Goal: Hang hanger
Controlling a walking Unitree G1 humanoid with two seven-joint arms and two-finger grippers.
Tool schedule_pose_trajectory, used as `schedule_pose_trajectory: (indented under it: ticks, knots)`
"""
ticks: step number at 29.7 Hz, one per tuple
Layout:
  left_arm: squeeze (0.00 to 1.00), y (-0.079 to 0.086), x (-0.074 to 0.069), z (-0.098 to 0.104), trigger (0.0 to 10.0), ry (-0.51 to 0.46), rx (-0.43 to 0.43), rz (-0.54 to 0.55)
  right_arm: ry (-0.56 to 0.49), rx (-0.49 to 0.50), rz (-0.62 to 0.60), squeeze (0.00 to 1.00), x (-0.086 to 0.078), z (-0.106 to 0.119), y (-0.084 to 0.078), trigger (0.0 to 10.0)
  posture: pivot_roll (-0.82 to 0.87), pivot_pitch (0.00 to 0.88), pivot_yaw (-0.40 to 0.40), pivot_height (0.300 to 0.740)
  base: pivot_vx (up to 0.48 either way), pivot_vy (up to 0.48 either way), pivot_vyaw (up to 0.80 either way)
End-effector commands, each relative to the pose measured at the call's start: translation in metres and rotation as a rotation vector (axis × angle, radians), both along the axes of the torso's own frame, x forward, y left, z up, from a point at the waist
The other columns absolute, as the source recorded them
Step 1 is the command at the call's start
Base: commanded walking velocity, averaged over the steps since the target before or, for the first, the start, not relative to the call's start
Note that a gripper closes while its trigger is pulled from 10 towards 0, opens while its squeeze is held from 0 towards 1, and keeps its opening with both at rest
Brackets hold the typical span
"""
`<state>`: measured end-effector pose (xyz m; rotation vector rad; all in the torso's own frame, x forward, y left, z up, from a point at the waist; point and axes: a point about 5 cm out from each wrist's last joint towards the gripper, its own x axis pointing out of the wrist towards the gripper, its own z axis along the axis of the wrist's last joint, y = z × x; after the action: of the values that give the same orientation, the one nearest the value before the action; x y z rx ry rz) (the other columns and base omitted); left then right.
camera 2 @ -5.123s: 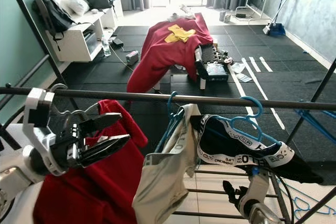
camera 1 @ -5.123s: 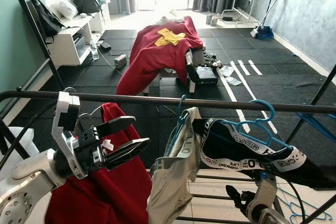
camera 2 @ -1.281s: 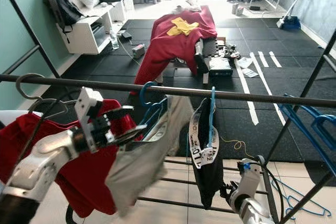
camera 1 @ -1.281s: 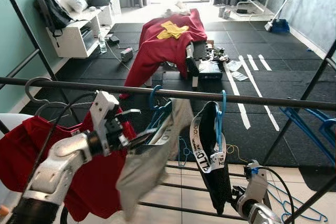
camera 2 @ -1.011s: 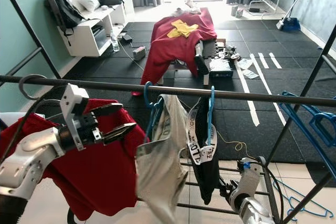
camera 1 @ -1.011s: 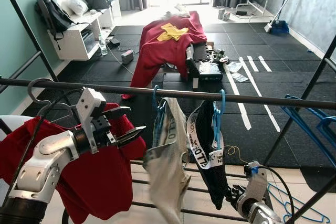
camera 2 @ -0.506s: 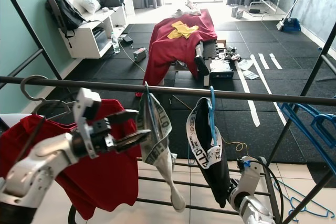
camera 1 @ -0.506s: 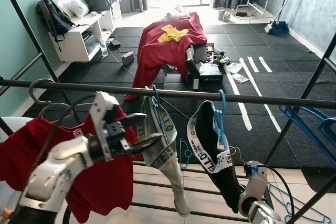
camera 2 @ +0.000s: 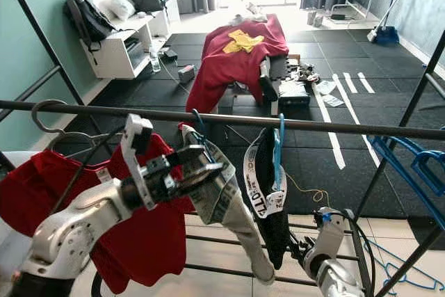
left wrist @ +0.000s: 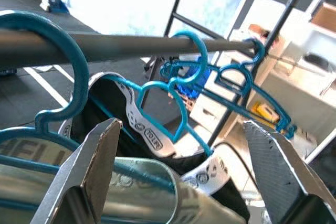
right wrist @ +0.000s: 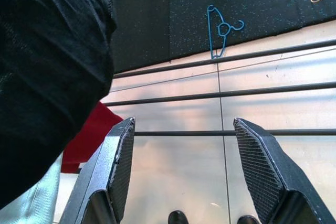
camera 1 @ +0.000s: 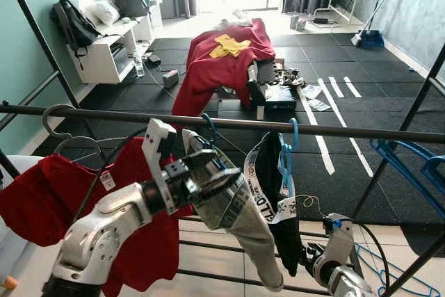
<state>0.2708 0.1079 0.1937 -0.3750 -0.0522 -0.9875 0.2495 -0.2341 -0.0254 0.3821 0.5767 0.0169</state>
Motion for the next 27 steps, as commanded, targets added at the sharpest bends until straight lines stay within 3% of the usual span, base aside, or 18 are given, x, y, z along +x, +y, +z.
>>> schedule_pose_trajectory:
  ticks: [1, 8, 12, 14, 23, 27]
  knots:
    - [0.00, -0.003, 0.000, 0.002, 10.0, 0.033, -0.030, 0.019, 0.006, 0.012, -0.003, 0.00, -0.001, -0.001, 0.002, 10.0, -0.07, 0.000, 0.057, 0.740, 0.000, 0.000, 0.00]
    - [0.00, -0.014, 0.002, -0.005, 10.0, 0.109, -0.003, 0.080, 0.006, 0.013, -0.004, 0.00, -0.001, -0.001, 0.002, 10.0, -0.07, 0.000, 0.058, 0.740, 0.000, 0.000, 0.00]
    - [0.00, -0.023, 0.007, -0.016, 10.0, 0.172, 0.091, 0.192, 0.008, 0.014, -0.006, 0.00, -0.002, -0.002, 0.002, 10.0, -0.07, 0.000, 0.062, 0.740, 0.000, 0.000, 0.00]
    - [0.00, -0.023, 0.007, -0.016, 10.0, 0.172, 0.091, 0.192, 0.008, 0.014, -0.006, 0.00, -0.002, -0.002, 0.002, 10.0, -0.07, 0.000, 0.062, 0.740, 0.000, 0.000, 0.00]
    - [0.00, -0.022, 0.021, -0.032, 10.0, 0.181, 0.344, 0.460, 0.012, 0.016, -0.006, 0.00, -0.003, -0.003, 0.003, 10.0, -0.08, 0.000, 0.066, 0.740, 0.000, 0.000, 0.00]
    - [0.00, -0.013, 0.031, -0.037, 10.0, 0.144, 0.517, 0.598, 0.013, 0.017, -0.008, 0.00, -0.003, -0.003, 0.003, 10.0, -0.08, 0.000, 0.070, 0.740, 0.000, 0.000, 0.00]
